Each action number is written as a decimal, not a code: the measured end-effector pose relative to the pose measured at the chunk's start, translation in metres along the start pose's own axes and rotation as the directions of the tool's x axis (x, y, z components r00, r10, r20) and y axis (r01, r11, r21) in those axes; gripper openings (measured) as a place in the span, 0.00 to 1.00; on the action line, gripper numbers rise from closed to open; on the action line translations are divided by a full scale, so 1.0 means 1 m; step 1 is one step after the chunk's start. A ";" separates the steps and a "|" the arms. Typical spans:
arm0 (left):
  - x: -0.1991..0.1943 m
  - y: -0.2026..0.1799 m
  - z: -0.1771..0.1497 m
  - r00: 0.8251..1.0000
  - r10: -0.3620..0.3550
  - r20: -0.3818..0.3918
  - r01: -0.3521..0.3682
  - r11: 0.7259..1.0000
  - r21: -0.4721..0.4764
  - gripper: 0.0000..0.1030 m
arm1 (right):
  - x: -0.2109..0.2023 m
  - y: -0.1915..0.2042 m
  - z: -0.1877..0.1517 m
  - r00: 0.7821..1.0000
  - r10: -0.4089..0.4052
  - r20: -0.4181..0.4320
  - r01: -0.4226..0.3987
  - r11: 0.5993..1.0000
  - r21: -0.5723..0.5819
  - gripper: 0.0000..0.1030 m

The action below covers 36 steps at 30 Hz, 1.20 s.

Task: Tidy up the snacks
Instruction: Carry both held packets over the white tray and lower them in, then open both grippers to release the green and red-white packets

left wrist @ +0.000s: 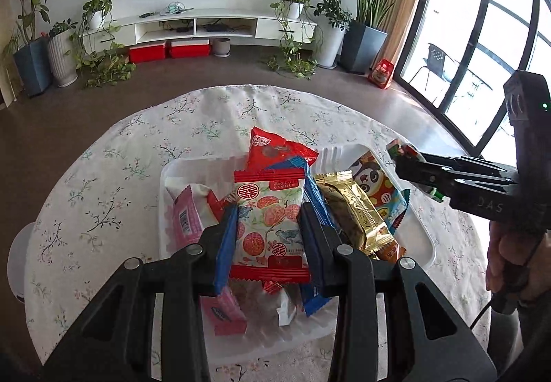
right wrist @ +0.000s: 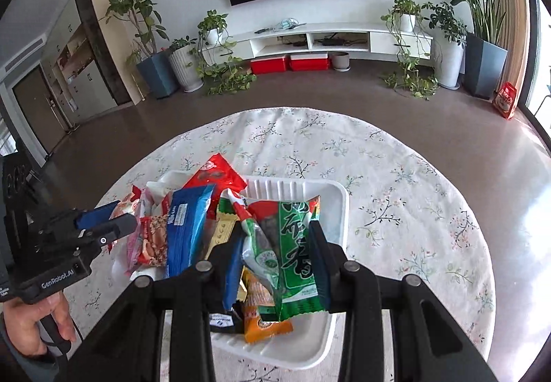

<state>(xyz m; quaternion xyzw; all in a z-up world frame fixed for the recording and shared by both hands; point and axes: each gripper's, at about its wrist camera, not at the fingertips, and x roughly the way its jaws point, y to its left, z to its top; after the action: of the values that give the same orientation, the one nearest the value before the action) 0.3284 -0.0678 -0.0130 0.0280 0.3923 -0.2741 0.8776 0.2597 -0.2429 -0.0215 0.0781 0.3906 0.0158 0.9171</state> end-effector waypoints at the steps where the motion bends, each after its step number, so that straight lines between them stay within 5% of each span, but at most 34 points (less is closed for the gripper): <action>1: 0.006 -0.001 -0.001 1.000 0.002 -0.005 -0.002 1.000 0.007 0.33 | 0.007 0.001 0.000 1.000 -0.005 -0.007 0.005 1.000 0.001 0.37; 12: 0.042 0.004 -0.008 1.000 0.021 -0.022 -0.021 1.000 0.007 0.34 | 0.051 0.007 -0.008 0.998 -0.015 -0.058 0.015 1.000 -0.005 0.37; 36: 0.063 0.011 -0.015 0.999 0.029 -0.028 -0.030 0.999 -0.036 0.37 | 0.065 0.020 -0.022 0.997 -0.044 -0.067 0.037 0.994 -0.102 0.37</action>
<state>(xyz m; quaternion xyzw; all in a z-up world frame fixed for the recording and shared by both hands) 0.3579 -0.0835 -0.0700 0.0216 0.4088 -0.2533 0.8765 0.2896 -0.2142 -0.0794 0.0234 0.4221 0.0196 0.9060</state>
